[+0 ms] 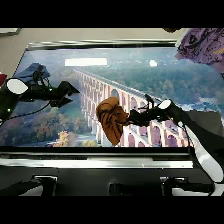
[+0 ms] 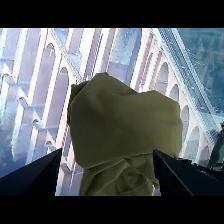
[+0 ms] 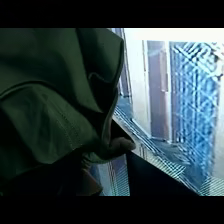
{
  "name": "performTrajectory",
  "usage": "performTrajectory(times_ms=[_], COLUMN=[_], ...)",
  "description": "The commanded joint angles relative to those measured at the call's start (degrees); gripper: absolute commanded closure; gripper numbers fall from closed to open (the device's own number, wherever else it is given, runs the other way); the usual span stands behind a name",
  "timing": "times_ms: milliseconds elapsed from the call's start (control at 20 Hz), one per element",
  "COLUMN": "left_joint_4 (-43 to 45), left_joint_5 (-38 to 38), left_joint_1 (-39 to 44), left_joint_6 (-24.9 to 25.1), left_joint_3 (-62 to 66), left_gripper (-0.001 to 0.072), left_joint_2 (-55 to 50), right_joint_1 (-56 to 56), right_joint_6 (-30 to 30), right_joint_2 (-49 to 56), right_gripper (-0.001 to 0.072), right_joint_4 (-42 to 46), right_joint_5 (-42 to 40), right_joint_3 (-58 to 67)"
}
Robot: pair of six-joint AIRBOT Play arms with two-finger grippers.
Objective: Fold the clothes and pants, and hang the long-sleeved shirts on hangers.
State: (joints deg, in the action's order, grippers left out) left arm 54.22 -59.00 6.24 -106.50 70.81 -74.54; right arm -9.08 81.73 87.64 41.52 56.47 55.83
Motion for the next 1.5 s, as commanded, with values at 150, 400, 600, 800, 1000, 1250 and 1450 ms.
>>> performTrajectory(times_ms=[150, 400, 600, 800, 1000, 1250, 1450], left_joint_4=[0.44, 0.42, 4.7, -3.08, -15.47, -23.52, -27.71], left_joint_5=[-0.13, -0.66, -8.15, -1.09, 8.07, 14.4, 17.33], left_joint_1=[-0.09, -0.09, -3.48, -4.37, 2.86, 14.1, 19.28], left_joint_6=[0.09, 0.07, 8.96, 18.36, 27.39, 33.11, 35.04], left_joint_3=[0.0, 0.0, -0.7, -12.07, -24.87, -28.13, -26.82], left_gripper=[0.0066, 0.0064, 0.0023, 0.0029, 0.0042, 0.0042, 0.0042], left_joint_2=[0.02, -0.09, -0.17, -0.22, -0.26, -2.49, -5.79], right_joint_1=[-0.07, -0.04, -0.04, -0.04, -0.04, -0.04, -0.04], right_joint_6=[-0.52, -0.55, -0.55, -0.55, -0.52, 0.15, 1.14], right_joint_2=[0.35, 0.39, -0.59, -3.06, -4.13, -4.13, -4.13], right_gripper=[0.0324, 0.0679, 0.068, 0.0681, 0.068, 0.068, 0.068], right_joint_4=[4.52, 3.82, 5.16, 7.67, 8.72, 8.7, 8.7], right_joint_5=[-0.7, -3.17, -1.95, -1.92, -0.85, 0.63, 1.6], right_joint_3=[-0.02, -0.02, -0.02, -0.02, -0.02, -0.02, -0.02])
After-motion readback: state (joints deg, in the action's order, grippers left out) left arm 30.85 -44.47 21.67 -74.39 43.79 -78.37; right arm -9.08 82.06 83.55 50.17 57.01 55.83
